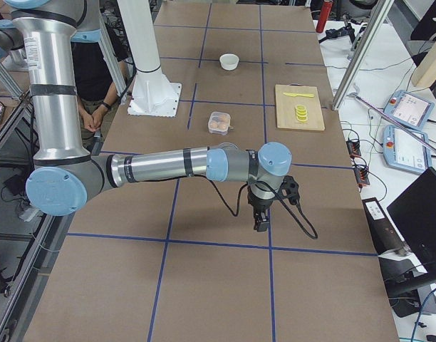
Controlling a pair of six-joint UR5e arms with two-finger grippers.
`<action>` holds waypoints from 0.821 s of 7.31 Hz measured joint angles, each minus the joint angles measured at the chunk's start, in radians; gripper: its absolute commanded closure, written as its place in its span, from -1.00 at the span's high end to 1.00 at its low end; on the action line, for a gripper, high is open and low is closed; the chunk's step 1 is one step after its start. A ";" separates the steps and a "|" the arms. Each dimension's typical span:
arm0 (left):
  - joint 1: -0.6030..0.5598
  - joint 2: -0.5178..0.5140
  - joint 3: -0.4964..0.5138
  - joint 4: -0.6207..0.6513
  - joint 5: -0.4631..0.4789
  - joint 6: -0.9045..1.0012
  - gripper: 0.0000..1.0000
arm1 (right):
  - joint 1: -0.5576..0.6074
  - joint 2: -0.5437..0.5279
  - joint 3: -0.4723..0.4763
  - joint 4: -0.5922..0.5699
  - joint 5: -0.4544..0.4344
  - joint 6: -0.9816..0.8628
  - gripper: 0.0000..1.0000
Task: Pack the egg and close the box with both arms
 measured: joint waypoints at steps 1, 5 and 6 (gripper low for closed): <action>0.000 0.013 0.024 0.017 0.000 -0.002 1.00 | 0.016 -0.020 -0.001 0.000 0.017 -0.001 1.00; 0.005 0.032 0.083 0.042 -0.074 -0.069 1.00 | 0.041 -0.060 -0.002 0.000 0.041 -0.002 1.00; 0.011 0.037 0.074 0.040 -0.110 -0.101 1.00 | 0.045 -0.066 -0.002 0.000 0.042 -0.002 1.00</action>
